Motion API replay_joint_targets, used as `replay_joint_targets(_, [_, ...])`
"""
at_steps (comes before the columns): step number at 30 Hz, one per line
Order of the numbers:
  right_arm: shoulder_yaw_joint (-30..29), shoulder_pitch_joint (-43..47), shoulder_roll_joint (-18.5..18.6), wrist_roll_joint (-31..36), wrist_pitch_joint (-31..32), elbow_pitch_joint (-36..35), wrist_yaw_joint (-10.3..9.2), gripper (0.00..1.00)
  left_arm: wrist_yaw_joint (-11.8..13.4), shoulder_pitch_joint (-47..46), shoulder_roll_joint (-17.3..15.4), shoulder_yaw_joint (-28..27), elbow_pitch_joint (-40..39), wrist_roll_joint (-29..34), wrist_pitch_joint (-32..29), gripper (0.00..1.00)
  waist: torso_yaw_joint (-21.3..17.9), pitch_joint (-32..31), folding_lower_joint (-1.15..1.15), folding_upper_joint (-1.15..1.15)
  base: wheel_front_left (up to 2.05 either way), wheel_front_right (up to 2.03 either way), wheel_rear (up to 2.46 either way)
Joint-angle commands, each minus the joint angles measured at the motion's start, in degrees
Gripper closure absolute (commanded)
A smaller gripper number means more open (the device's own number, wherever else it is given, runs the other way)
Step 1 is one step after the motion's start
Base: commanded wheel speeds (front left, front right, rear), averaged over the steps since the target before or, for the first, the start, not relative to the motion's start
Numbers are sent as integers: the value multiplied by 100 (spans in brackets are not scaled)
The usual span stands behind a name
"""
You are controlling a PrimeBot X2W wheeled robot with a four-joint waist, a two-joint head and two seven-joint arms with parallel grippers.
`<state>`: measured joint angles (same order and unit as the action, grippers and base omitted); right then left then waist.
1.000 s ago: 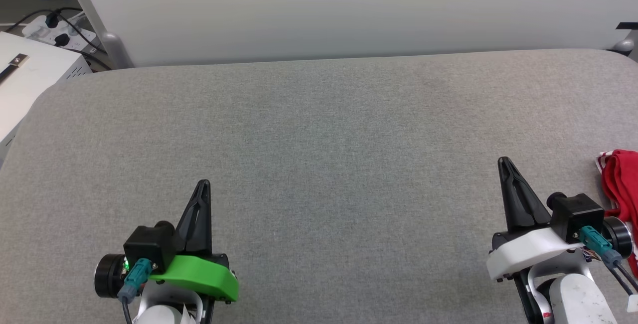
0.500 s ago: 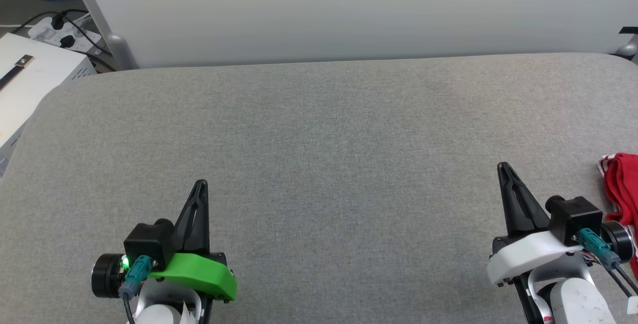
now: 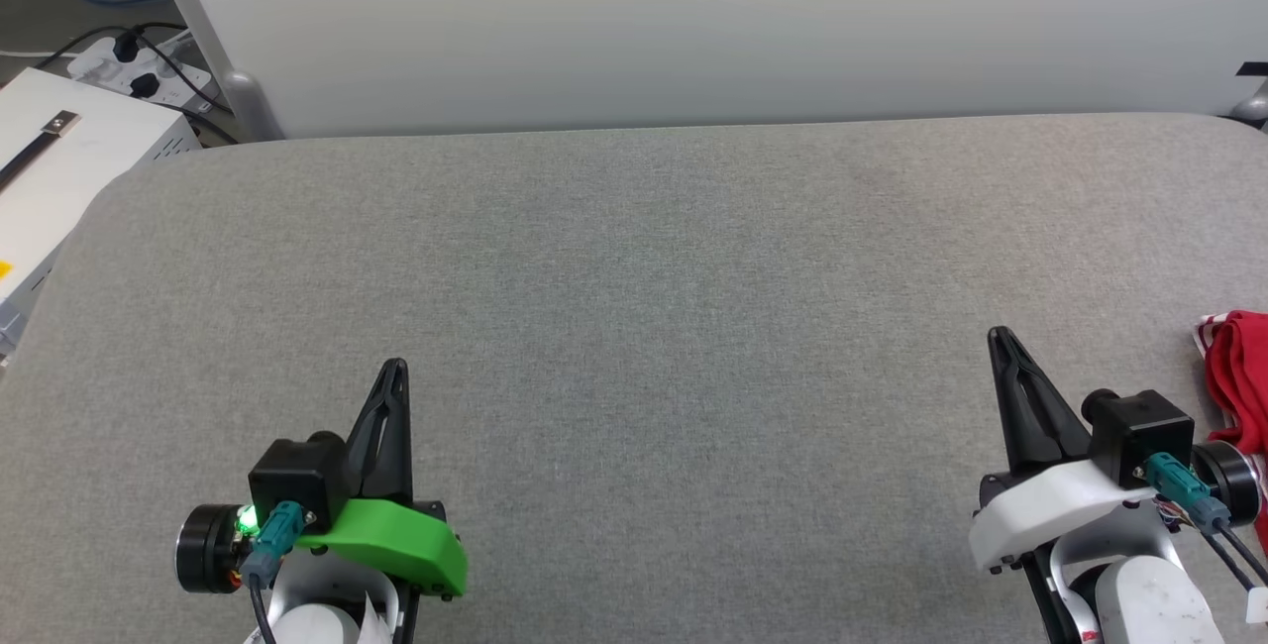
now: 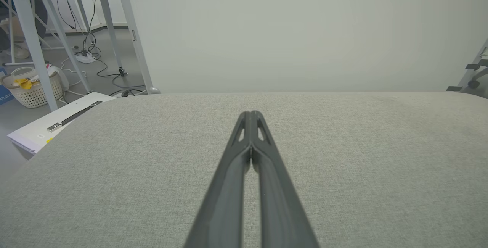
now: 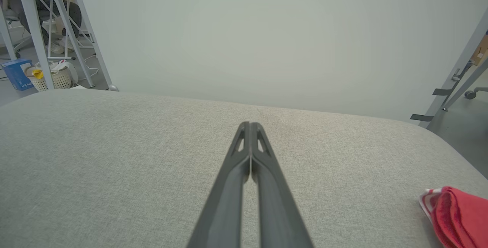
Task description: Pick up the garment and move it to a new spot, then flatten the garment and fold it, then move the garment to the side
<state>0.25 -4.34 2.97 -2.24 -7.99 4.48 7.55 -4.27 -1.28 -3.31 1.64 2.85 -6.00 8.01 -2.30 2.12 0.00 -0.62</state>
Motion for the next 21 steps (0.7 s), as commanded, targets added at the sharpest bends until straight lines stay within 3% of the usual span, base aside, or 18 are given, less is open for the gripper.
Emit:
replay_joint_targets(1, [-4, 116, -4, 23, 42, -43, -3, 100, 45, 60, 21, -15, -35, 62, -34, 100, 6, -5, 0, 29, 0, 0, 0])
replay_joint_targets(21, [-10, 211, -6, 83, 268, -164, -4, 100, 159, 80, 27, -59, -110, 223, -263, 100, 73, -67, 0, 39, 0, 0, 0])
